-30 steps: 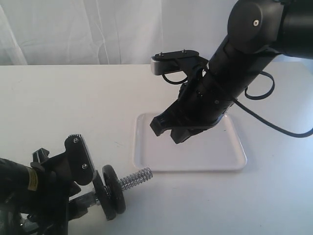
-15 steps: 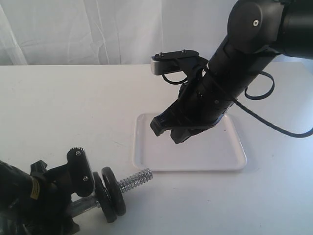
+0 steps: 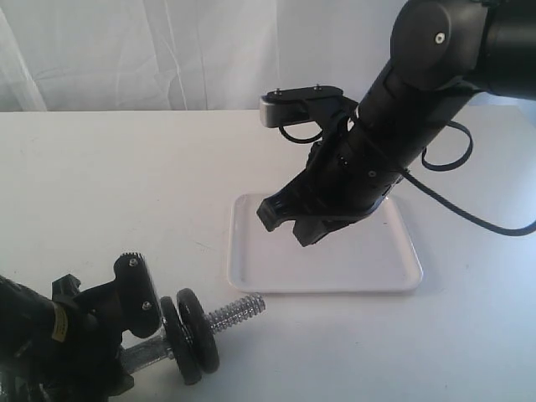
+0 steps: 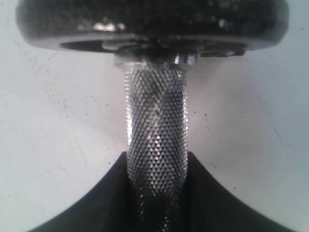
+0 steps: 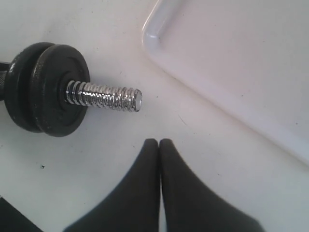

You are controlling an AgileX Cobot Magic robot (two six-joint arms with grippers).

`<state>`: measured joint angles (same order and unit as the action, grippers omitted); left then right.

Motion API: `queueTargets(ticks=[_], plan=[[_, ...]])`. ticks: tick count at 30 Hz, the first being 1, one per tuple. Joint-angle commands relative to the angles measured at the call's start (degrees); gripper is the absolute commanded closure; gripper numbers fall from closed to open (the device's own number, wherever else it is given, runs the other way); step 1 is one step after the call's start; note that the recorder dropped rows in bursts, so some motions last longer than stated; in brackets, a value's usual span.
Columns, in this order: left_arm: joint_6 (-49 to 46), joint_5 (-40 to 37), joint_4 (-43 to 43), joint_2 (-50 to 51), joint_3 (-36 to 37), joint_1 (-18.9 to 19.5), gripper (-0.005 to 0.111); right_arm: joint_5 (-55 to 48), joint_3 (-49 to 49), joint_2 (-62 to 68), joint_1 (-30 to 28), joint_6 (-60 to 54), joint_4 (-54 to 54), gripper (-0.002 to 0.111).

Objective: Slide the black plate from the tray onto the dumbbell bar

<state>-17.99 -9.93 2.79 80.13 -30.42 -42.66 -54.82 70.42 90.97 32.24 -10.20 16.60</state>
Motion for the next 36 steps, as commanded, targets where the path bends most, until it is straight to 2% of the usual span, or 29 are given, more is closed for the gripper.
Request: queueTargets(ticks=[1,9,15,20,27,36], plan=[[-0.12,1.28,-0.02,-0.19,-1.11,-0.45,0.107,0.14,0.34,-3.58,-0.25,0.45,-0.63,0.108],[0.07,0.71,-0.35,-0.19,-2.65,-0.45,0.107,0.23,0.34,-12.36,-0.25,9.09,-12.36,0.108],[-1.13,0.63,-0.35,-0.87,-3.09,-0.45,0.107,-0.68,-0.74,-16.48,-0.25,11.82,-15.31,0.108],[-1.81,3.93,-0.35,-3.57,-3.09,-0.45,0.107,-1.6,-2.61,-18.94,-0.25,13.5,-17.22,0.108],[-1.95,5.4,-0.35,-4.56,-3.09,-0.45,0.107,-4.08,-2.62,-21.75,-0.25,22.39,-28.27,0.108],[-1.95,10.38,-0.35,-4.56,-3.09,-0.45,0.107,-4.44,-3.81,-26.05,-0.25,25.81,-32.6,0.108]])
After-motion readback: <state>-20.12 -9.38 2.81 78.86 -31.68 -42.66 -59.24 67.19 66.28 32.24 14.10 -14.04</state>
